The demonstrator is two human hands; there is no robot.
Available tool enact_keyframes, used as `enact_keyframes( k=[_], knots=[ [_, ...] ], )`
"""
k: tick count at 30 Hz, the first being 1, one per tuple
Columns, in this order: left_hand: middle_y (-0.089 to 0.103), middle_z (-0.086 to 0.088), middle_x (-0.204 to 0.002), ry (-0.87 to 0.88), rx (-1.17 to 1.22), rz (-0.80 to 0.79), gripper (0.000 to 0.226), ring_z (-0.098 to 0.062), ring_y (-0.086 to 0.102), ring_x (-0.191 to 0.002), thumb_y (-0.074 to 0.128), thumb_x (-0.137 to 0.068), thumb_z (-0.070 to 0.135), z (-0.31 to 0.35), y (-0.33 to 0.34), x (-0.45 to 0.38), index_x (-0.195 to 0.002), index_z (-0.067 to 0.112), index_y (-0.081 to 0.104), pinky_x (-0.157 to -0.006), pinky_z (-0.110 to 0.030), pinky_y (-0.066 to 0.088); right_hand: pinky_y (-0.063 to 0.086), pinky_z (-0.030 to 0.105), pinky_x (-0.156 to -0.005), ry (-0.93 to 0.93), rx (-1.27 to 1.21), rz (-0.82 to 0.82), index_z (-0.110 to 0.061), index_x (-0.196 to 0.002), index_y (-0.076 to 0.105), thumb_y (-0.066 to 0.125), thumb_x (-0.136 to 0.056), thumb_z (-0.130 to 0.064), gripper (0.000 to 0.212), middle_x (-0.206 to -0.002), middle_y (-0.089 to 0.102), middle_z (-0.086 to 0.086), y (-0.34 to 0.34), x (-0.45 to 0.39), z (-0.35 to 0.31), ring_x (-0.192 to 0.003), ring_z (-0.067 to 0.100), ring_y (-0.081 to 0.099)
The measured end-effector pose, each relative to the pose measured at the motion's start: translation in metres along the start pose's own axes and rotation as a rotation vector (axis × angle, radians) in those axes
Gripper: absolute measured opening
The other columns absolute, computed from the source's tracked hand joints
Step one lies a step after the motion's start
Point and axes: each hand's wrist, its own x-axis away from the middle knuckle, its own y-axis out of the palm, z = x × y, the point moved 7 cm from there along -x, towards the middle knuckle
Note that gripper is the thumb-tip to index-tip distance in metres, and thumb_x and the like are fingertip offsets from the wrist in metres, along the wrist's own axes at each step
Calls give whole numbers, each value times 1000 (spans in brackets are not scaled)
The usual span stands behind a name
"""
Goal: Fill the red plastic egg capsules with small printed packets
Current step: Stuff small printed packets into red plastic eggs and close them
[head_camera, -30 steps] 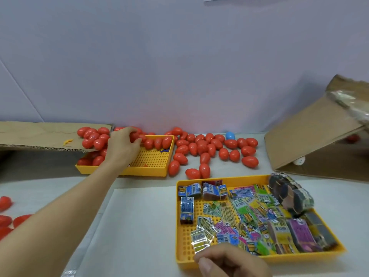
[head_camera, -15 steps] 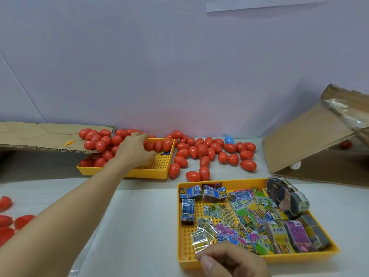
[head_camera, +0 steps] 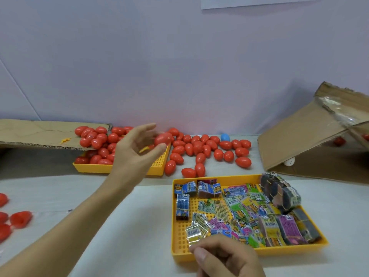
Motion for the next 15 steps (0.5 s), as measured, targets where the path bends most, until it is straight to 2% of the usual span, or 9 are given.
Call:
enact_keyframes(
  k=[4,6,10,15],
  knots=[
    [76,-4,-102,-57,322,-159,37,-17,73,-95,88,-70,11,39,19,71,-104,16,73,-78,-19,56,40,21,-43,-4,-70,-7,-12,-75,77,76,-59,-42,34,-54,64,15,1,3,-9,-43,18,54],
    [76,-9,-102,-88,414,-216,33,-21,73,-95,82,-69,16,48,28,100,-101,13,76,-78,-22,56,34,18,-37,0,-115,6,-9,-77,75,74,-65,-41,34,-55,62,17,1,5,-13,-38,20,50],
    [71,-13,-101,-125,500,-212,35,-23,73,-93,79,-66,17,50,38,140,-100,10,76,-79,-22,55,27,15,-32,-16,-174,21,-10,-75,72,69,-73,-49,40,-59,61,18,-7,11,-25,-35,18,48],
    [75,-6,-97,-149,468,-225,35,-21,73,-91,79,-67,21,51,38,161,-102,18,76,-76,-20,56,21,10,-31,-28,-133,8,-9,-64,67,66,-79,-53,47,-52,58,21,-24,14,-45,-28,17,45]
  ],
)
